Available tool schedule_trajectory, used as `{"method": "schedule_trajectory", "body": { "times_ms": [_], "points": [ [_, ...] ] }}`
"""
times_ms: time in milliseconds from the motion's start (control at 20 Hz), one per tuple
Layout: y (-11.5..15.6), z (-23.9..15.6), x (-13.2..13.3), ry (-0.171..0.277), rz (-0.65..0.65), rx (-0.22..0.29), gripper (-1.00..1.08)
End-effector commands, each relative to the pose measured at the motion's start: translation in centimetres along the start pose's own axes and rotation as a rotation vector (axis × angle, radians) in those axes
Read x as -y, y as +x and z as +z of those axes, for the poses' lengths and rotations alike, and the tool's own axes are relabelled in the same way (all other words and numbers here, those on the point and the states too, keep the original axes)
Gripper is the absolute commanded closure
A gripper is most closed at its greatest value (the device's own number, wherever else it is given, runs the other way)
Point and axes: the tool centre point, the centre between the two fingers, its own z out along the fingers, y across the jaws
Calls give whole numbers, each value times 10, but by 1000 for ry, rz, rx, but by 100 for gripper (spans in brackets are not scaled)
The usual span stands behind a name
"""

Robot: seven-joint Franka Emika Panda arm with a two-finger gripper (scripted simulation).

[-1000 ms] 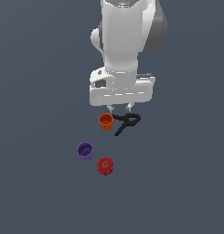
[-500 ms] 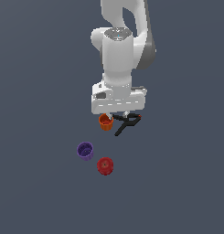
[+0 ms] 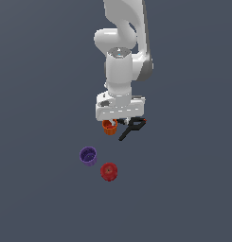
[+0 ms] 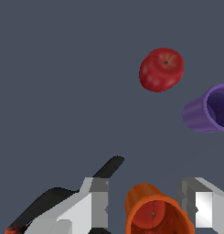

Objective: Pick up a designated object from a clutter of objects.

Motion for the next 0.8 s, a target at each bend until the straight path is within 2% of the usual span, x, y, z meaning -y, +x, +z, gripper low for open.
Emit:
{"method": "schedule_trajectory", "body": {
  "times_ms": [0,750],
  "points": [
    [-12,10,0,-4,-8,-15,-20],
    [-80,47,0,-30,-52,-85,-20]
  ]
}}
